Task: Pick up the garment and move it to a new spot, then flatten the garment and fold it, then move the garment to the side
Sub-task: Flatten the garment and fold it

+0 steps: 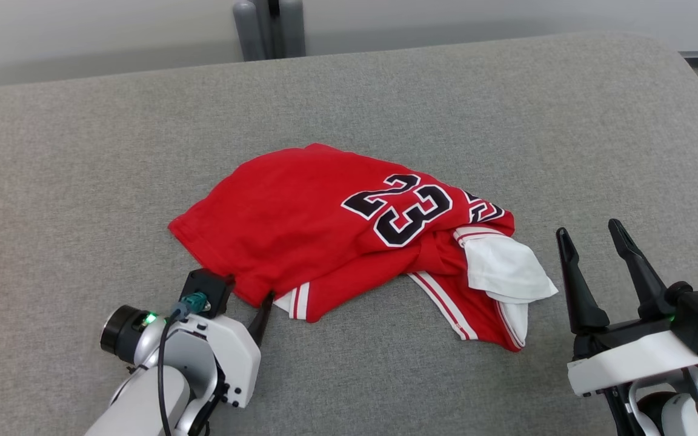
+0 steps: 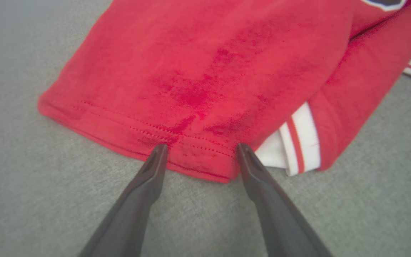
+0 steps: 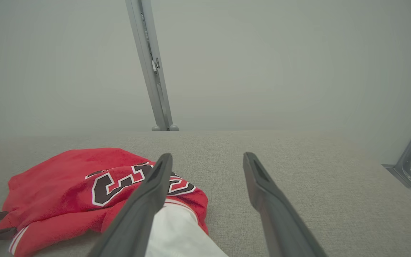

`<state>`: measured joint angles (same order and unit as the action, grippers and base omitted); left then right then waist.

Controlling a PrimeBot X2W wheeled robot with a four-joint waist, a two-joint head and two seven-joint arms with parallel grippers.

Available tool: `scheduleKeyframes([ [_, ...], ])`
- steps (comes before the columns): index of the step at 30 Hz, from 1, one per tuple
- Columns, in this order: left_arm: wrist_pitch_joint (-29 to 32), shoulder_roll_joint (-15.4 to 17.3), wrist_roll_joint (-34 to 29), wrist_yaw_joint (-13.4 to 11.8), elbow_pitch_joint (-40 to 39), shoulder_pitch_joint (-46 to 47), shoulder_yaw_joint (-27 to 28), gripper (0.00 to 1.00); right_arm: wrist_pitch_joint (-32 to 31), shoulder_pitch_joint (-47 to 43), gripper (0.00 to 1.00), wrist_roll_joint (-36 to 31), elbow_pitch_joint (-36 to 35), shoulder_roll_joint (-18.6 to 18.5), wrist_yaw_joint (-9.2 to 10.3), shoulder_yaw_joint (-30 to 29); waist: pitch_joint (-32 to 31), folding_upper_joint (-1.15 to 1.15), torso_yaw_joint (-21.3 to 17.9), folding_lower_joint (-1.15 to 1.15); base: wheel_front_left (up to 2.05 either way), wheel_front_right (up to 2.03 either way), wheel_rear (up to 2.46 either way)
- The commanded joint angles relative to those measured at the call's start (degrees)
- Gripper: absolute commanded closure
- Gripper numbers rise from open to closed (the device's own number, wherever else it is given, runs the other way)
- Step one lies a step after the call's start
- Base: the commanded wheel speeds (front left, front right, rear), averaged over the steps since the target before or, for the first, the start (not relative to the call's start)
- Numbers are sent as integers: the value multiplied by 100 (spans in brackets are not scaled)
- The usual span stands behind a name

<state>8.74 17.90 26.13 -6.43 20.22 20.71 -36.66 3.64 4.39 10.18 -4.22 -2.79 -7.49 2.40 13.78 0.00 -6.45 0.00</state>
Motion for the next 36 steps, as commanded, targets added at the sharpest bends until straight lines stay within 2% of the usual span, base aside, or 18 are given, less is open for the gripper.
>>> scheduleKeyframes([
  [1,-34,48,-65,30,117,167,23,0,59,49,0,20,49,-25,-1,-13,97,0,-86,0,0,0,0],
  [2,-43,54,-60,42,207,231,26,19,73,71,0,51,55,-25,-1,-27,118,0,-98,0,0,0,0],
  [3,-90,73,-82,63,261,286,41,59,84,88,0,51,55,-24,-1,-31,138,0,-112,0,0,0,0],
  [4,-160,86,-98,52,289,362,71,74,103,104,0,52,58,-24,-1,-34,157,0,-122,0,0,0,0],
  [5,-222,97,-100,50,314,420,94,100,109,113,0,53,63,-25,-1,-46,169,0,-125,0,0,0,0],
  [12,-509,255,-257,-30,6,770,207,100,147,110,0,91,98,-24,-1,-140,166,0,-39,0,0,0,0],
  [18,-570,474,-449,-157,-754,867,229,100,199,135,0,162,159,-26,-1,-166,42,0,30,0,0,0,0],
  [28,-260,1148,-947,-770,-3364,560,462,100,199,-39,0,176,221,-25,-1,-375,-277,0,276,0,0,0,0],
  [36,378,1529,-1382,-945,-5099,629,432,100,203,-126,0,206,242,-25,-1,-478,-420,0,472,0,0,0,0],
])
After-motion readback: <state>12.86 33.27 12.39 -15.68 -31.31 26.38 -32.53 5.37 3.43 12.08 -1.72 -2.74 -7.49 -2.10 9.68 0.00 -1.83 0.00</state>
